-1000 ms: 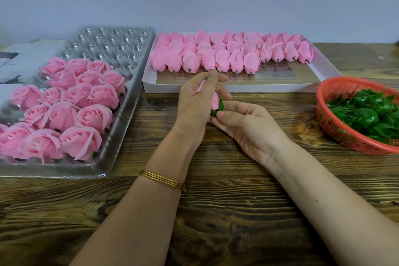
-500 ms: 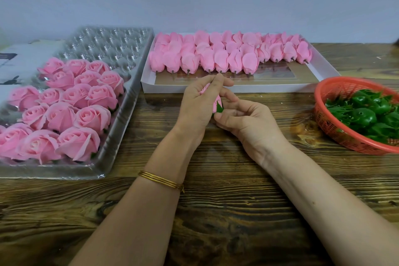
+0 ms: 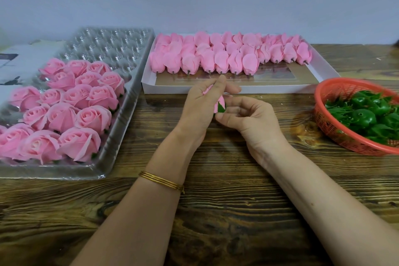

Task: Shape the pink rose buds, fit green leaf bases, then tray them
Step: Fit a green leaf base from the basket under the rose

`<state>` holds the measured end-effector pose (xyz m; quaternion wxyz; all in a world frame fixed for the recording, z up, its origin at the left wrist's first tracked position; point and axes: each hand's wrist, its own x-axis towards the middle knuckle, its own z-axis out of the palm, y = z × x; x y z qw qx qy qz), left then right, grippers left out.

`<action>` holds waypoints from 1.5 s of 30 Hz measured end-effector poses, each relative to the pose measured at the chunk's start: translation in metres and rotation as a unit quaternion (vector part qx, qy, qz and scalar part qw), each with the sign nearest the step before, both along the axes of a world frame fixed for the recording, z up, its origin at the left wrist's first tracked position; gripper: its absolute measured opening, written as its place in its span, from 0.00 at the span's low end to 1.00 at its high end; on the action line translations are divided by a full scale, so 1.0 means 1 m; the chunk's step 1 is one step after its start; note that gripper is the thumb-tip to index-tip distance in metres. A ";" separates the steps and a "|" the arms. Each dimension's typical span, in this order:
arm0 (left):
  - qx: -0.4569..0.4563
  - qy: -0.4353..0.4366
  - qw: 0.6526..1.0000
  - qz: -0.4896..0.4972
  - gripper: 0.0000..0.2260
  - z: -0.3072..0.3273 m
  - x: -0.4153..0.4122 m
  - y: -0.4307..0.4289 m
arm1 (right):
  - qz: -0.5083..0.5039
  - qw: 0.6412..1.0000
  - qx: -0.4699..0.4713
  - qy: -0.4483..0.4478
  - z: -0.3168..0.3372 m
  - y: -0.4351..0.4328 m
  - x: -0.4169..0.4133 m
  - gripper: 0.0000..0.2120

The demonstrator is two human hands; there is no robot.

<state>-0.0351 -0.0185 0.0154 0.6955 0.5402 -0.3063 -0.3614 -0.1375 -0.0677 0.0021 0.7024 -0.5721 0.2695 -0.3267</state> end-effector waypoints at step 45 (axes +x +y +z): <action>0.016 0.007 0.999 -0.035 0.19 0.000 0.005 0.005 | 0.088 0.985 0.148 -0.015 0.010 -0.006 -0.005 0.15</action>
